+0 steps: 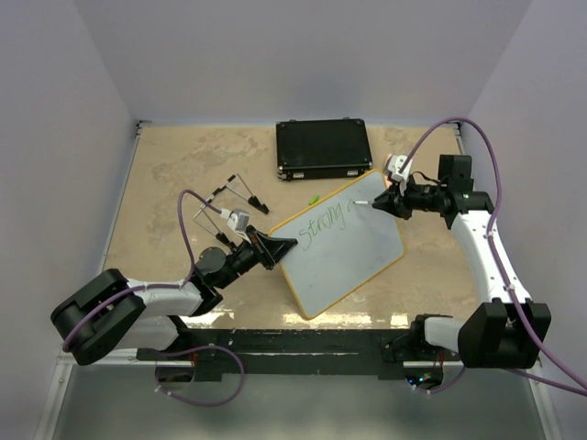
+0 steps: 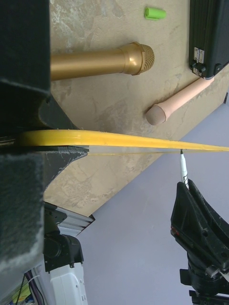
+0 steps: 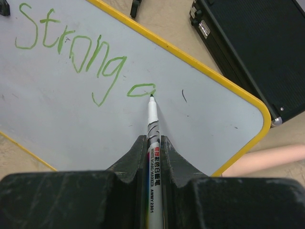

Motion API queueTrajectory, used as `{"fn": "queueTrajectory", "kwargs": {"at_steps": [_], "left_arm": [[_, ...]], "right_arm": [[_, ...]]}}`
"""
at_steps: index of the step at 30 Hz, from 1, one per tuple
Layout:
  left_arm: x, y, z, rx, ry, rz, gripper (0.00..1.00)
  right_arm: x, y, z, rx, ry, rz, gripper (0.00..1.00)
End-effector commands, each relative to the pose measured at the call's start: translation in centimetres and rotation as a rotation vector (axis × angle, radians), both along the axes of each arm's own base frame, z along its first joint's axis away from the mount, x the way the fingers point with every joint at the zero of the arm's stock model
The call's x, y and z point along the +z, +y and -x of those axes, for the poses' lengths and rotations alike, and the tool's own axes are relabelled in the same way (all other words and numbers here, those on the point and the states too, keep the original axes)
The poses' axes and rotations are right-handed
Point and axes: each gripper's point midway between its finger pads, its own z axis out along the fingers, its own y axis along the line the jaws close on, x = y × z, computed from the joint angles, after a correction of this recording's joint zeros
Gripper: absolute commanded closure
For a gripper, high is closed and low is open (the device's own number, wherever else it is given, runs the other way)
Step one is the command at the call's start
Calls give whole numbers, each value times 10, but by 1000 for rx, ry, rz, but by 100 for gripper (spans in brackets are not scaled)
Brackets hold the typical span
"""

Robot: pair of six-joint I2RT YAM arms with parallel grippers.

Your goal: Write a sentence on the whiteboard

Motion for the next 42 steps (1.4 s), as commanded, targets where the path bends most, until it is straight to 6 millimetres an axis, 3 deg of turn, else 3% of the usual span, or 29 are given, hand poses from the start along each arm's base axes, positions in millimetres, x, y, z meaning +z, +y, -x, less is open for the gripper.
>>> {"fn": "queueTrajectory", "kwargs": {"at_steps": [1, 9, 26, 42], "left_arm": [[-34, -2, 7, -56, -44, -170, 100], [-34, -1, 8, -58, -46, -169, 100], [-36, -1, 9, -58, -41, -173, 100], [-36, -3, 8, -67, -43, -170, 100]], "right_arm": [[-6, -7, 3, -4, 9, 52, 100], [-5, -16, -1, -62, -7, 81, 100], [35, -3, 1, -2, -88, 10, 100], [19, -2, -12, -27, -47, -9, 100]]}}
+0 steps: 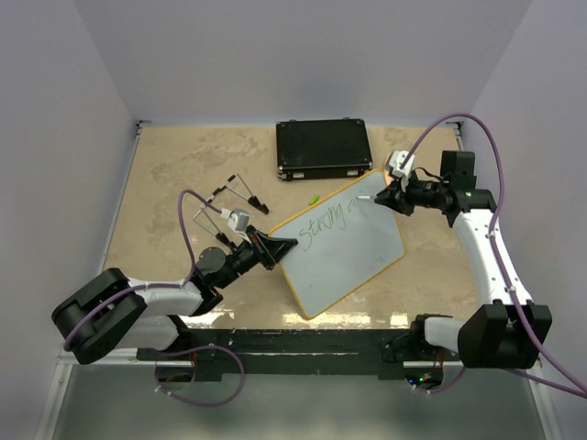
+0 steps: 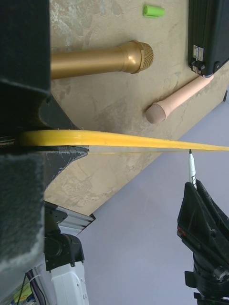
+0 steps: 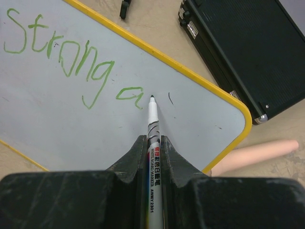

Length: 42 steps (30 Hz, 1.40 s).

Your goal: Write a sentence on the whiteboard

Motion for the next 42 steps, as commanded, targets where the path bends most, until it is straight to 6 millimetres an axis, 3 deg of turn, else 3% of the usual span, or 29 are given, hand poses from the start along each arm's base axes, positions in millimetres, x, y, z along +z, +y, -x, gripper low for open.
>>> {"fn": "queueTrajectory", "kwargs": {"at_steps": [1, 20, 30, 42], "left_arm": [[-36, -3, 8, -63, -38, -173, 100], [-38, -1, 8, -60, -36, -179, 100], [-38, -1, 8, -61, -36, -179, 100], [-40, -2, 8, -68, -32, -179, 100]], "right_arm": [[9, 3, -8, -2, -26, -26, 100], [18, -11, -21, -107, -66, -10, 100], [26, 3, 1, 33, -90, -31, 100], [34, -2, -18, -53, -103, -55, 100]]}}
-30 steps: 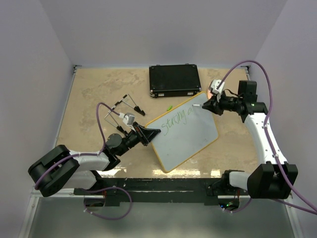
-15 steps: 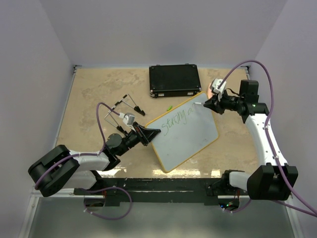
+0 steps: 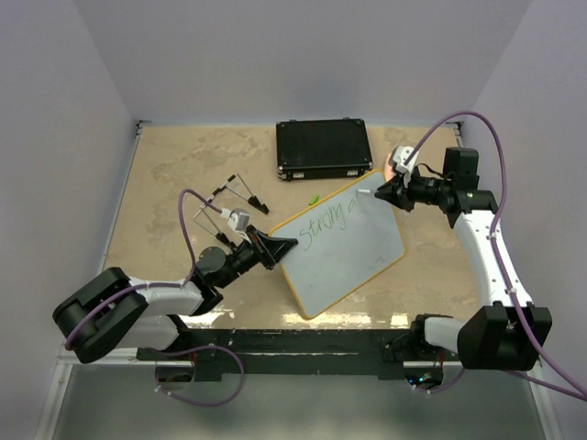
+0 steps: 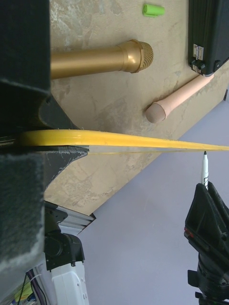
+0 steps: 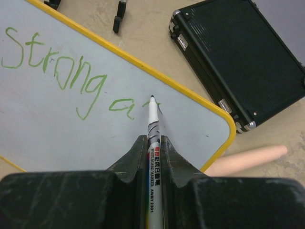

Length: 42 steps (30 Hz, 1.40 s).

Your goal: Write a sentence on the whiteboard

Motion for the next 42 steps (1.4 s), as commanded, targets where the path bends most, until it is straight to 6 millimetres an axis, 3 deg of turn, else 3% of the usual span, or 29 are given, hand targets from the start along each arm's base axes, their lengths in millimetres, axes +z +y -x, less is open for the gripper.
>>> {"fn": "queueTrajectory", "kwargs": {"at_steps": [1, 31, 37, 42], "left_arm": [[-39, -2, 8, -60, -33, -179, 100], [-39, 0, 8, -56, -33, -176, 100], [-39, 0, 9, -56, -35, -177, 100], [-39, 0, 8, -55, -36, -178, 100]], "right_arm": [[20, -3, -11, -38, -63, -16, 100], [-34, -16, 16, -34, 59, 111, 100], [-33, -20, 13, -63, 53, 129, 100], [-19, -25, 4, -103, 18, 130, 100]]}}
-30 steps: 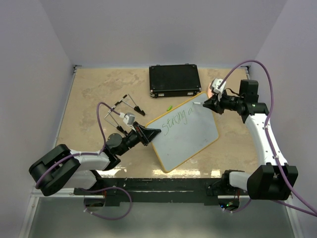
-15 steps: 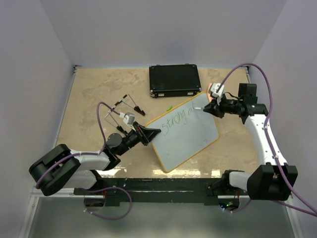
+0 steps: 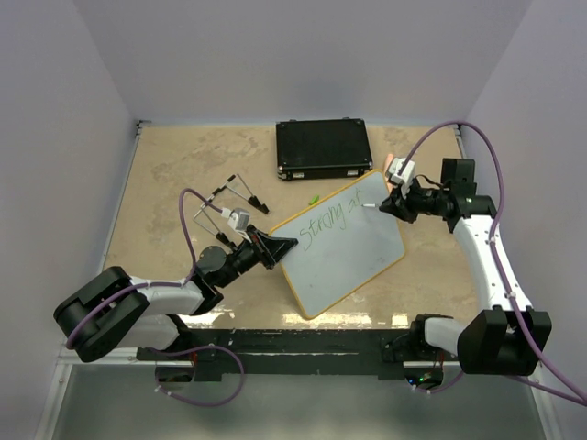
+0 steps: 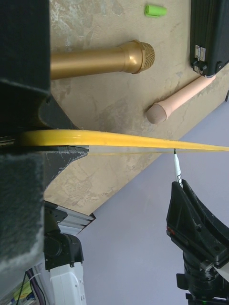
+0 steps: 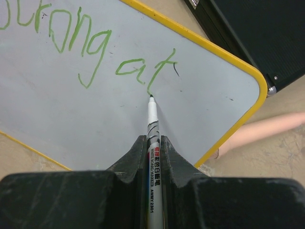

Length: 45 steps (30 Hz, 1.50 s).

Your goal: Write a sentence on the whiteboard

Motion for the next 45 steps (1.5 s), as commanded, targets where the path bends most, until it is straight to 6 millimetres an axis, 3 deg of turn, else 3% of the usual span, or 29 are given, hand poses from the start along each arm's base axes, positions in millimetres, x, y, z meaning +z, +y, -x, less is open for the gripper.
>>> {"fn": "queueTrajectory", "kwargs": {"at_steps": [1, 7, 13, 17, 22, 30, 38, 45], "left_arm": [[-38, 0, 10, -57, -45, -179, 100], [-38, 1, 9, -53, -42, -180, 100], [-36, 0, 5, -40, -31, -169, 100], [-31, -2, 2, -28, -24, -144, 100], [-21, -5, -2, -16, -21, -95, 100], [-7, -11, -11, 10, -24, -36, 100], [-8, -12, -9, 20, -34, -39, 100], [-9, -7, -9, 44, -34, -42, 100]], "right_arm": [[18, -9, -13, -58, -74, 33, 100], [52, -4, -13, -28, -141, 6, 100], [94, 16, 24, 87, -199, -70, 100], [102, 27, 41, 144, -207, -129, 100], [86, 36, 49, 200, -167, -160, 100], [67, 49, 79, 338, -149, -171, 100], [44, 50, 90, 374, -125, -175, 100], [35, 49, 90, 380, -115, -164, 100]]}}
